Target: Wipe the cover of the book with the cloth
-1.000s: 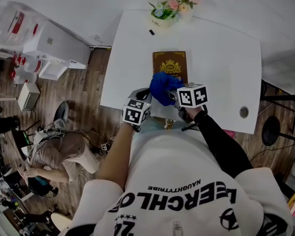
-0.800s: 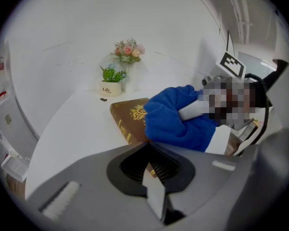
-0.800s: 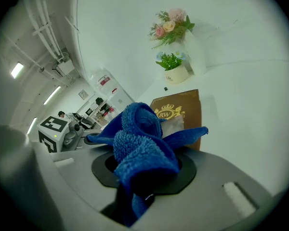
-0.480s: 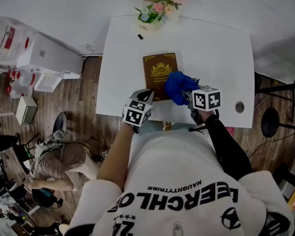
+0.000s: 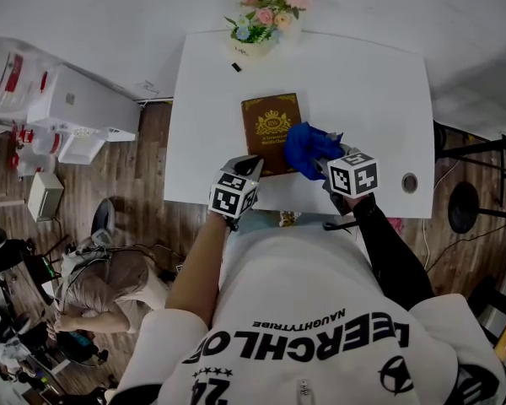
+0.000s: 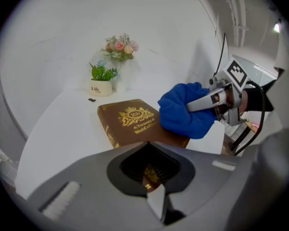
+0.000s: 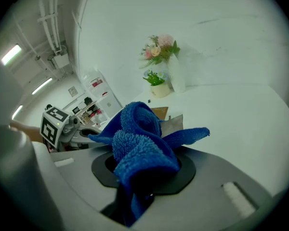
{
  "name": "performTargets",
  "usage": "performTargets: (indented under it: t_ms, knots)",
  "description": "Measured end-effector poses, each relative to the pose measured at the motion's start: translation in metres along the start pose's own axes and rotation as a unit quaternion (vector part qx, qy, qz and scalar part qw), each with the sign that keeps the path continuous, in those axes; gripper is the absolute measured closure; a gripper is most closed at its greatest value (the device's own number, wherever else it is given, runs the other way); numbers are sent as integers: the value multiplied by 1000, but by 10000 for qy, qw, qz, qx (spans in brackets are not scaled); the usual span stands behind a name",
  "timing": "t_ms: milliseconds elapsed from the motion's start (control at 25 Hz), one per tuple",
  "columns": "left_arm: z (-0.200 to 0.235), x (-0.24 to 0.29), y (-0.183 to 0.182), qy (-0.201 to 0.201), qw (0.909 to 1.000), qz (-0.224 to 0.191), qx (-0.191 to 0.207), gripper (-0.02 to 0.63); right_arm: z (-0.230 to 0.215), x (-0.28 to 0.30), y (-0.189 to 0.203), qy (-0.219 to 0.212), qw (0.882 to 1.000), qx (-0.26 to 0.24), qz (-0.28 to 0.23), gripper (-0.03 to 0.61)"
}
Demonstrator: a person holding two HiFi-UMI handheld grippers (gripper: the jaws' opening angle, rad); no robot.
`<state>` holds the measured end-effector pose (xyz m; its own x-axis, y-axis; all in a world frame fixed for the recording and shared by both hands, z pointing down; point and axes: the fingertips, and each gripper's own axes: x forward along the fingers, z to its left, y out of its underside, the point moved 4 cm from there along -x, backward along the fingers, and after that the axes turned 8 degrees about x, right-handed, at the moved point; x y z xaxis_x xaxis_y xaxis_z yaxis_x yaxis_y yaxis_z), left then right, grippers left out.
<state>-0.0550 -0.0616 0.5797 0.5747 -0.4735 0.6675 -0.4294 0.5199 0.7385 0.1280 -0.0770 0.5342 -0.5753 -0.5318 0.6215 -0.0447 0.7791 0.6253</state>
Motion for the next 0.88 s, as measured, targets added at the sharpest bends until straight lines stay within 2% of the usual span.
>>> performTargets:
  t_ms: [160, 320, 440, 560, 680, 880]
  knots:
    - [12, -13, -31, -353, 9983, -462, 92, 555, 19, -9, -31, 97, 9936, -880, -702, 480]
    - [29, -40, -82, -719, 9895, -1246, 137, 555, 45, -25, -78, -35, 9778, -1349, -1601, 479]
    - [38, -65, -123, -973, 9776, -1845, 279, 555, 62, -44, -112, -42, 9604, -1650, -2246, 479]
    - [43, -91, -160, -1217, 9653, -2267, 445, 555, 78, -64, -142, -3, 9412, -1920, -2780, 480]
    - [43, -120, -193, -1382, 9521, -2689, 458, 555, 94, -91, -167, 20, 9208, -1986, -3356, 480]
    - [38, -162, -235, -1834, 9278, -3138, 844, 555, 112, -125, -198, 228, 8889, -2299, -3955, 479]
